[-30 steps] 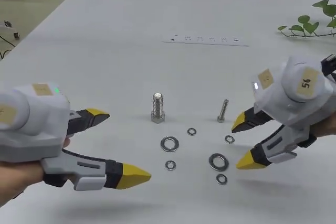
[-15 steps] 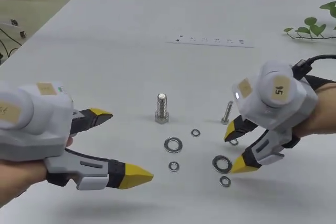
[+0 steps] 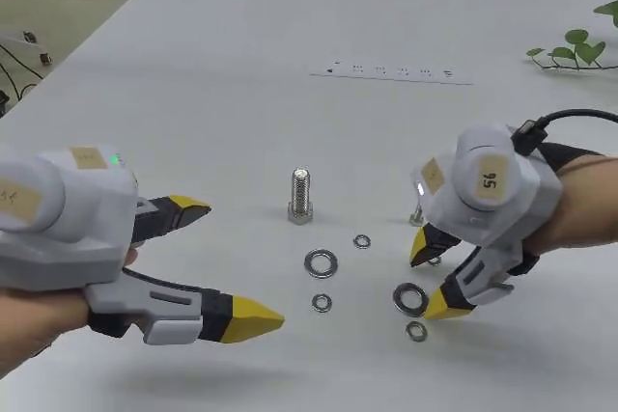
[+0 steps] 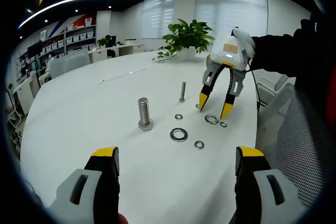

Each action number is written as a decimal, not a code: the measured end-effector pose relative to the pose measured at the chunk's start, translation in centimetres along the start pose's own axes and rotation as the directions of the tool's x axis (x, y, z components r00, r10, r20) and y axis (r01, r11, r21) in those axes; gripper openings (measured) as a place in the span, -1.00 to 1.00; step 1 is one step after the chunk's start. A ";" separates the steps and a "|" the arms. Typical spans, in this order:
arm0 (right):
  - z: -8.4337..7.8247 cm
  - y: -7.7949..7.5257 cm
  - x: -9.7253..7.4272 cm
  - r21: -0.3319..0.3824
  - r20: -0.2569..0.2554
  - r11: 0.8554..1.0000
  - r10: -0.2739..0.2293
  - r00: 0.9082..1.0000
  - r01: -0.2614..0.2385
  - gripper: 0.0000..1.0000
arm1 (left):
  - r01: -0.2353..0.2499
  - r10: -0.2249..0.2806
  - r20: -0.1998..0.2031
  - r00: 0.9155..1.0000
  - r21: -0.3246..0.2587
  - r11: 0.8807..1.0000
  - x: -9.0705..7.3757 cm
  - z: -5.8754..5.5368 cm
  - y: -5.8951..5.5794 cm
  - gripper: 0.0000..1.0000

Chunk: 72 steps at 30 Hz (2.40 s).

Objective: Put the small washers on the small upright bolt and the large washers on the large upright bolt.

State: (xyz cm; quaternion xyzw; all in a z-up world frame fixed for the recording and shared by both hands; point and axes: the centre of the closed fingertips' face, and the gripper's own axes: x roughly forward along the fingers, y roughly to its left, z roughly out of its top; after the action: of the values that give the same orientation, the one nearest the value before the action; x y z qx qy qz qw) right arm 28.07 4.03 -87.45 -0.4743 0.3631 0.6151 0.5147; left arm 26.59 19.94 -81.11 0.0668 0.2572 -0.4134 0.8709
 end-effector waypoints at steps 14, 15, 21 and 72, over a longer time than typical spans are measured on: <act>0.8 0.2 0.5 0.006 0.008 1.000 0.031 0.999 -0.031 -0.33 | -0.010 0.010 0.011 1.000 -0.001 1.000 -0.3 0.3 0.2 0.83; 0.8 0.3 0.5 0.008 0.006 0.999 0.033 0.999 -0.033 -0.34 | -0.010 0.010 0.010 1.000 0.000 1.000 -0.3 0.3 0.2 0.83; 0.7 0.3 0.5 0.014 -0.003 0.999 0.037 0.999 -0.037 -0.34 | -0.016 0.016 0.016 1.000 0.001 1.000 -0.4 0.4 0.3 0.82; 0.4 0.5 0.6 0.086 -0.137 0.996 0.035 0.990 -0.023 -0.56 | -0.048 0.047 0.025 0.999 0.030 0.998 -0.7 1.0 0.6 0.81</act>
State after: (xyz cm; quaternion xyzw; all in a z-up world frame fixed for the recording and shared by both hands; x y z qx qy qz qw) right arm 27.45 4.51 -87.96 -0.4882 0.4304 0.5723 0.4989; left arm 27.11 20.49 -79.98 0.0811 0.2388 -0.3974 0.8823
